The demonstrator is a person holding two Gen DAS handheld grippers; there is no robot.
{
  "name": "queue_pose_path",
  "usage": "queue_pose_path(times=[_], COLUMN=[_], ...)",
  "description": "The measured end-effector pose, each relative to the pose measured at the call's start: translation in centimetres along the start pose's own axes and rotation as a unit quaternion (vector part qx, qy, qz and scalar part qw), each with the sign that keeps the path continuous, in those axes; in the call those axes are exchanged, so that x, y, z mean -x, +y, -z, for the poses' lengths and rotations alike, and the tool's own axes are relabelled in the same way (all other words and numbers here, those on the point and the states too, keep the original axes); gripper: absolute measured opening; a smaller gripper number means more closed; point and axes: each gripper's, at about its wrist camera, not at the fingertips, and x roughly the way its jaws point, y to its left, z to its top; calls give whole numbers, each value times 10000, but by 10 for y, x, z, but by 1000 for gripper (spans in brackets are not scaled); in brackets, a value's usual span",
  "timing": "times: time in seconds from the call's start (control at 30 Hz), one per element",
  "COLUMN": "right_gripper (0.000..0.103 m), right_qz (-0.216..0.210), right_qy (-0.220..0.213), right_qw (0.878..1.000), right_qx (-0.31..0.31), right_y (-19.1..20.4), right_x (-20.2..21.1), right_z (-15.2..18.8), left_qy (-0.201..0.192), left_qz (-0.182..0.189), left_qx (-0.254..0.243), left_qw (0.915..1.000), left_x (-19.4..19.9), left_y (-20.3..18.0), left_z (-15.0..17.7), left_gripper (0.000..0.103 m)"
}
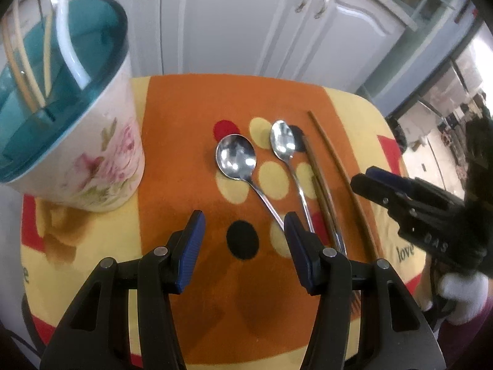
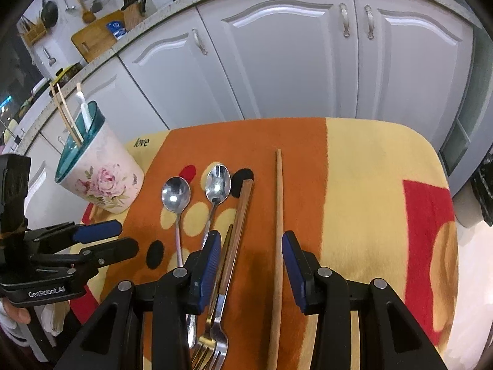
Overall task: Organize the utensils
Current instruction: 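Move both open tools back over the remaining utensils on the cloth, then grasp a wooden chopstick with the right tool while the left tool closes on a metal spoon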
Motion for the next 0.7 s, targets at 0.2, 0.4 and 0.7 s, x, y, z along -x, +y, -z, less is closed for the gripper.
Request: queue_pose_path(times=[0.2,0.4,0.7], right_gripper=[40,35,33], right_qz=[93,161,194], right_qy=[100,214,244], right_qw=[9999,9995,9991], right_qx=[65,157,298], right_y=[-8,-12,-15], right_x=[-16,-30,-38], right_z=[-13,-18,-26], left_qy=[-3,80,165], left_qz=[38,4,-85], left_qx=[251,152,140], left_qw=[9997,9999,9997], left_x=[-14,-28,-43], left_y=[1,-9,-13], left_z=[-12,-17,-21], left_gripper=[53,53,48])
